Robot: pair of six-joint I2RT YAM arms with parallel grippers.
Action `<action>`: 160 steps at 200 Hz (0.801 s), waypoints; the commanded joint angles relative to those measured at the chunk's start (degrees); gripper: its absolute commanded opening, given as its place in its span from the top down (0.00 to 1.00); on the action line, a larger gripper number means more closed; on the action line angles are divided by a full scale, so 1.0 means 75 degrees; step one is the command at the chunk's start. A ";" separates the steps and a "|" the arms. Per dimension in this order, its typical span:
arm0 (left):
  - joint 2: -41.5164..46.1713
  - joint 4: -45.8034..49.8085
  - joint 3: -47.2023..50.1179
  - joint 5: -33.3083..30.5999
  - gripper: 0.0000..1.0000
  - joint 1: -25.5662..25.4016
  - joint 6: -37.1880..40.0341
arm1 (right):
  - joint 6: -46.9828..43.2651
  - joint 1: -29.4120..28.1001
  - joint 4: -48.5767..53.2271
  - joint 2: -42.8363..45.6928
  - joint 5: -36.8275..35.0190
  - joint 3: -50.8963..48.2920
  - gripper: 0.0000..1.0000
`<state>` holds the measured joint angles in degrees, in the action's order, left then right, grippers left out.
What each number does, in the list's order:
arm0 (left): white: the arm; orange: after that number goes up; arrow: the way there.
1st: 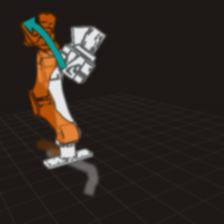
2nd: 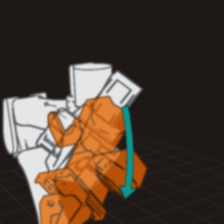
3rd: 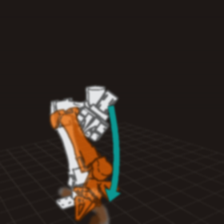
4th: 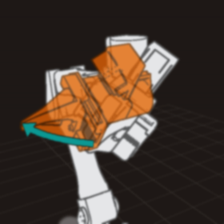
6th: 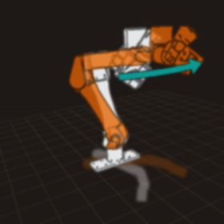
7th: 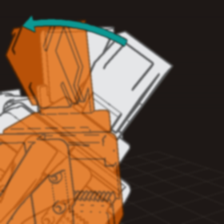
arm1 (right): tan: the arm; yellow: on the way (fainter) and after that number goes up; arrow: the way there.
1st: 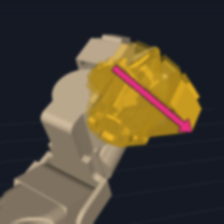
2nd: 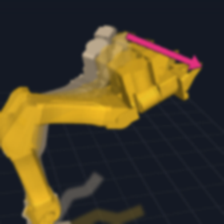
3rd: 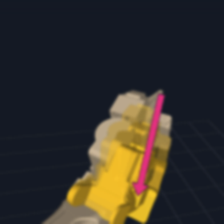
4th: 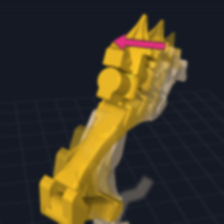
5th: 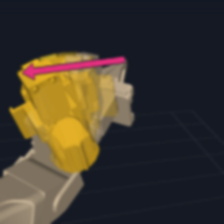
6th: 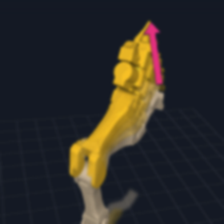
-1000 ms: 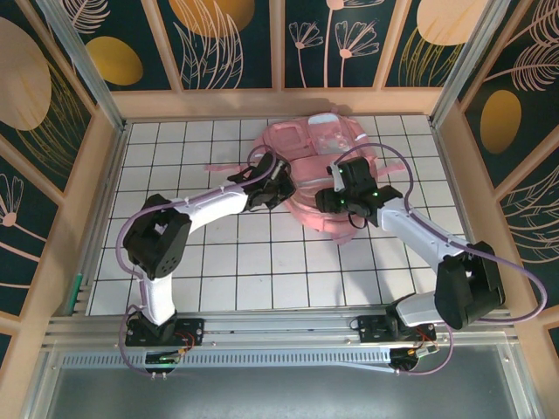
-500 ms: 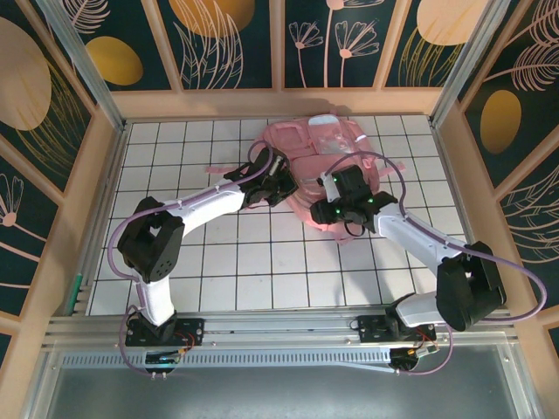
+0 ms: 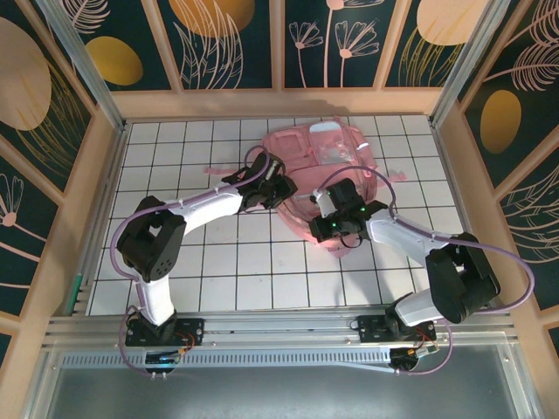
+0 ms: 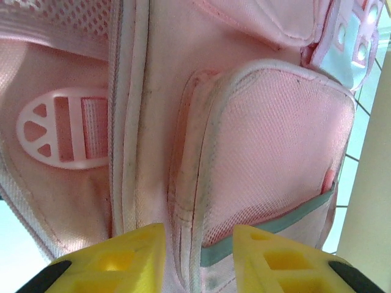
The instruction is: Pack books, pencil case, and school supplies into a backpack
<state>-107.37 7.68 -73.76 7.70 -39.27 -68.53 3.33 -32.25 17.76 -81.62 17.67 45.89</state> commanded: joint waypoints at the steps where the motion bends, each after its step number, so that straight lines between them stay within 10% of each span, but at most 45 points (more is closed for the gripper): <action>1: -0.0214 -0.0033 -0.0020 -0.0016 0.66 0.0033 0.0190 | 0.0001 -0.0025 -0.0027 -0.0072 0.0304 0.0036 1.00; 54: 0.0256 0.0654 0.0198 -0.0922 0.61 0.0091 0.0410 | -0.0104 0.0045 0.0070 -0.0003 0.0281 0.0107 1.00; 160: -0.0739 -0.1215 0.0061 0.0339 0.75 0.0101 0.0468 | -0.0147 0.0070 0.0003 0.0025 0.0337 0.0167 1.00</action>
<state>-110.04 6.57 -73.06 5.41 -38.76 -65.98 2.83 -31.92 18.17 -81.65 18.11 46.46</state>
